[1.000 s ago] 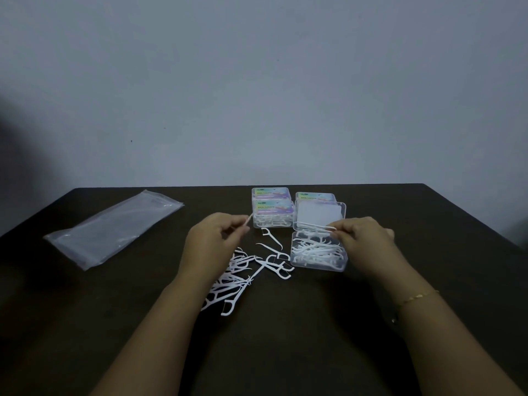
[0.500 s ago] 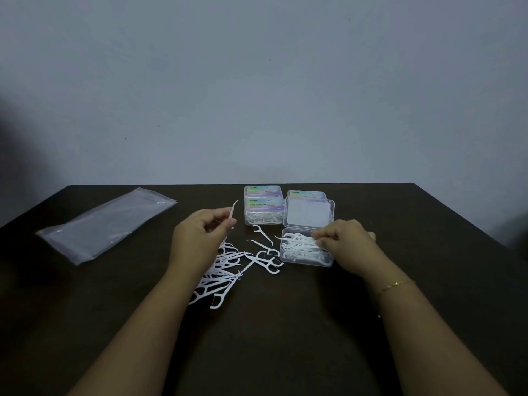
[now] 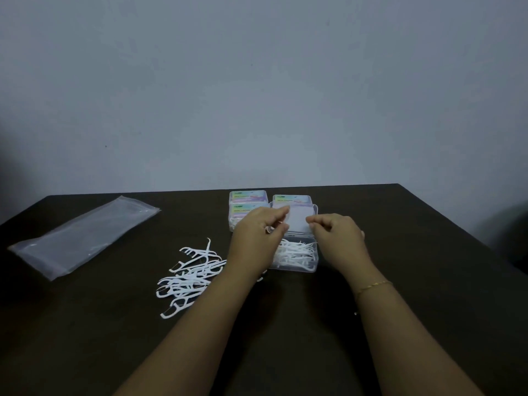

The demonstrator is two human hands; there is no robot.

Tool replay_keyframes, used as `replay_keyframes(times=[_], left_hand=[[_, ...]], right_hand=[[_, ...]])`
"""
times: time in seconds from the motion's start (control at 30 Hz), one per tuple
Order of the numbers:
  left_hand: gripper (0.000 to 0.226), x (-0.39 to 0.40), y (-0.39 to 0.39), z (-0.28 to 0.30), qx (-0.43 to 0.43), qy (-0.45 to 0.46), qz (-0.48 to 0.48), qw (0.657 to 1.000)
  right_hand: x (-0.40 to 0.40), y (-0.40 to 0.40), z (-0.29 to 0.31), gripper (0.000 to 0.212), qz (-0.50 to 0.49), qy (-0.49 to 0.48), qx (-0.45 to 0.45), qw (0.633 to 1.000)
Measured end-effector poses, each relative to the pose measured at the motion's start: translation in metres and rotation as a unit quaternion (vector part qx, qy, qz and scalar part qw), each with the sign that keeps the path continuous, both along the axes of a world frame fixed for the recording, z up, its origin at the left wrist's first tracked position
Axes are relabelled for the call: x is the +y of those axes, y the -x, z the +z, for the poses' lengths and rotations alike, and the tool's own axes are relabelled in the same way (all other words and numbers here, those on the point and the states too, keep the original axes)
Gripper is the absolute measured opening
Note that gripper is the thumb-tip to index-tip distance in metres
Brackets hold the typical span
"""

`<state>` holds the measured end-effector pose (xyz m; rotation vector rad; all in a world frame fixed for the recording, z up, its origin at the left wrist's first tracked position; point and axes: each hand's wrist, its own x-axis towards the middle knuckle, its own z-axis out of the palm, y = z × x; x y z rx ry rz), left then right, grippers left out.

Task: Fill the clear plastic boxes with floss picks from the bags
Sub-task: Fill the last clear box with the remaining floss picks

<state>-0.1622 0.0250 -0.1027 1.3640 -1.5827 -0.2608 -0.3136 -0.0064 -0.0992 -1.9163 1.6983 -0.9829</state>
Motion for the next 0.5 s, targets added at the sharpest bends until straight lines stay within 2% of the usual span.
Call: replay_keyframes(times=[0.13, 0.27, 0.43, 0.5], left_hand=[[0.042, -0.010, 0.011, -0.009, -0.109, -0.049, -0.027, 0.992], [0.052, -0.010, -0.001, -0.009, -0.114, -0.101, -0.006, 0.988], [0.035, 0.000, -0.023, 0.001, -0.147, -0.137, 0.089, 0.975], [0.030, 0.002, -0.028, 0.003, -0.154, -0.171, 0.111, 0.967]], right_hand=[[-0.002, 0.002, 0.001, 0.025, 0.000, -0.007, -0.002, 1.000], [-0.004, 0.002, 0.002, 0.026, 0.013, -0.041, 0.042, 0.998], [-0.006, 0.007, 0.002, 0.024, 0.002, -0.078, -0.013, 0.997], [-0.006, 0.009, 0.000, 0.020, 0.004, -0.095, 0.000, 0.996]])
